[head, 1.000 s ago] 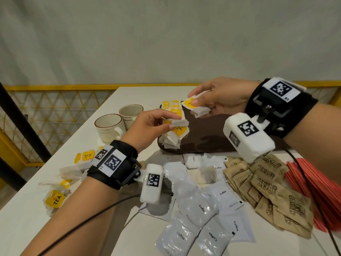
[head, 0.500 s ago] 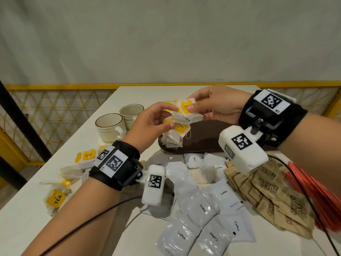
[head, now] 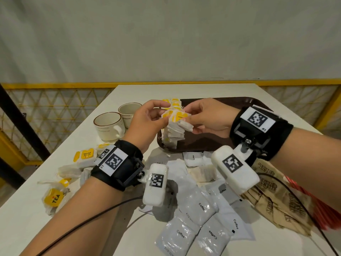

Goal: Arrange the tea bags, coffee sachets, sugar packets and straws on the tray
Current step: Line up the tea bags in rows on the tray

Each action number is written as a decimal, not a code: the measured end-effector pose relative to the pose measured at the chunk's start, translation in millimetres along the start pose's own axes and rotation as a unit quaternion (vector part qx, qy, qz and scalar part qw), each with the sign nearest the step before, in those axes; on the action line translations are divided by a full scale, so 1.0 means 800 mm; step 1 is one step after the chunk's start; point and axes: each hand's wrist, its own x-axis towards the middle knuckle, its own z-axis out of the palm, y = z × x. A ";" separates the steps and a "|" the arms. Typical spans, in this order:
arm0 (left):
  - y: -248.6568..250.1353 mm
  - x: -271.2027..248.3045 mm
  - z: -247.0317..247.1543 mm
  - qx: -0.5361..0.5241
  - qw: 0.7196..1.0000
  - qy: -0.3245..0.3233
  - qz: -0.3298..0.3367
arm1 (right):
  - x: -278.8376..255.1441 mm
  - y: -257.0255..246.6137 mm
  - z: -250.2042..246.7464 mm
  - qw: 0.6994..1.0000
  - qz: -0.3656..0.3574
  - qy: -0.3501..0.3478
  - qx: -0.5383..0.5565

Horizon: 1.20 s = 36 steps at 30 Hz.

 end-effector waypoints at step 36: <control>0.004 0.012 -0.009 0.017 0.995 0.018 -0.092 | -0.042 0.020 -0.011 0.865 0.006 -0.200 -0.460</control>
